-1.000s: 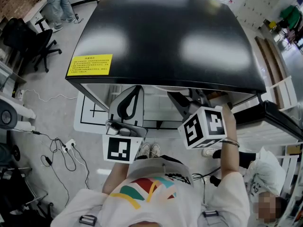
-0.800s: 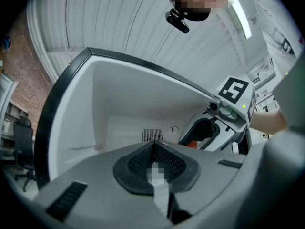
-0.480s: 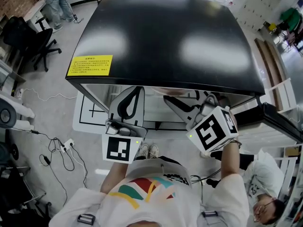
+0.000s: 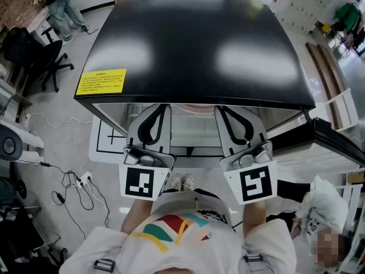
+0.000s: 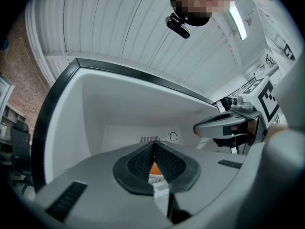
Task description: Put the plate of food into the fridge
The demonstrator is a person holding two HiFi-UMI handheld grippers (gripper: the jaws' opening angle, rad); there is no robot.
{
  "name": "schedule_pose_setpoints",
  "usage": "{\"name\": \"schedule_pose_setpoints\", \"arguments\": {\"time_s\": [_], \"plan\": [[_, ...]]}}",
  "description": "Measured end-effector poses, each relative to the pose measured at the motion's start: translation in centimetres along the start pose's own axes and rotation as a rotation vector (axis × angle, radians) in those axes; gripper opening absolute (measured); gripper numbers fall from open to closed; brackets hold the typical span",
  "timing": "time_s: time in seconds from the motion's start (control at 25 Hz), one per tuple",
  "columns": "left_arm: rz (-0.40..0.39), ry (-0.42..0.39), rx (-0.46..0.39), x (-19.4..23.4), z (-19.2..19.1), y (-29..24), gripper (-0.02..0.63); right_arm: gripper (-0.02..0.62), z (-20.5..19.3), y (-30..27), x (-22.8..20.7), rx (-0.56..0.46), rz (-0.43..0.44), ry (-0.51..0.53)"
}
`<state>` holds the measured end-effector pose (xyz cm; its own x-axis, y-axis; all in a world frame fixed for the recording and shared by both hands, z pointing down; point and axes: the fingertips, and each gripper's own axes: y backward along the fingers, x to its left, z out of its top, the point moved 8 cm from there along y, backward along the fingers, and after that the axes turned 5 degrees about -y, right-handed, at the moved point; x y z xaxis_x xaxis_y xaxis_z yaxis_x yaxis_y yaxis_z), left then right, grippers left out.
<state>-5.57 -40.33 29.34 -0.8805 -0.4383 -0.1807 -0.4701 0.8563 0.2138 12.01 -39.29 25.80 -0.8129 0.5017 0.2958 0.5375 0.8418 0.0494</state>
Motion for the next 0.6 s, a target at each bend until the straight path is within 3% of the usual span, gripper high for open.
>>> {"name": "schedule_pose_setpoints", "arguments": {"time_s": [0.08, 0.2, 0.4, 0.6], "plan": [[-0.003, -0.005, -0.006, -0.2, 0.4, 0.0, 0.006, -0.002, 0.1, 1.0, -0.1, -0.063, -0.088, -0.109], [-0.006, -0.014, -0.013, -0.6, 0.9, 0.1, 0.006, -0.002, -0.2, 2.6, -0.2, -0.126, -0.147, -0.199], [-0.017, -0.033, -0.020, -1.0, 1.2, 0.2, 0.006, -0.002, -1.0, 4.3, -0.2, -0.161, -0.271, -0.270], [-0.020, -0.033, -0.015, -1.2, 1.2, 0.3, 0.006, -0.002, -2.2, 5.2, 0.2, -0.142, -0.312, -0.307]]}}
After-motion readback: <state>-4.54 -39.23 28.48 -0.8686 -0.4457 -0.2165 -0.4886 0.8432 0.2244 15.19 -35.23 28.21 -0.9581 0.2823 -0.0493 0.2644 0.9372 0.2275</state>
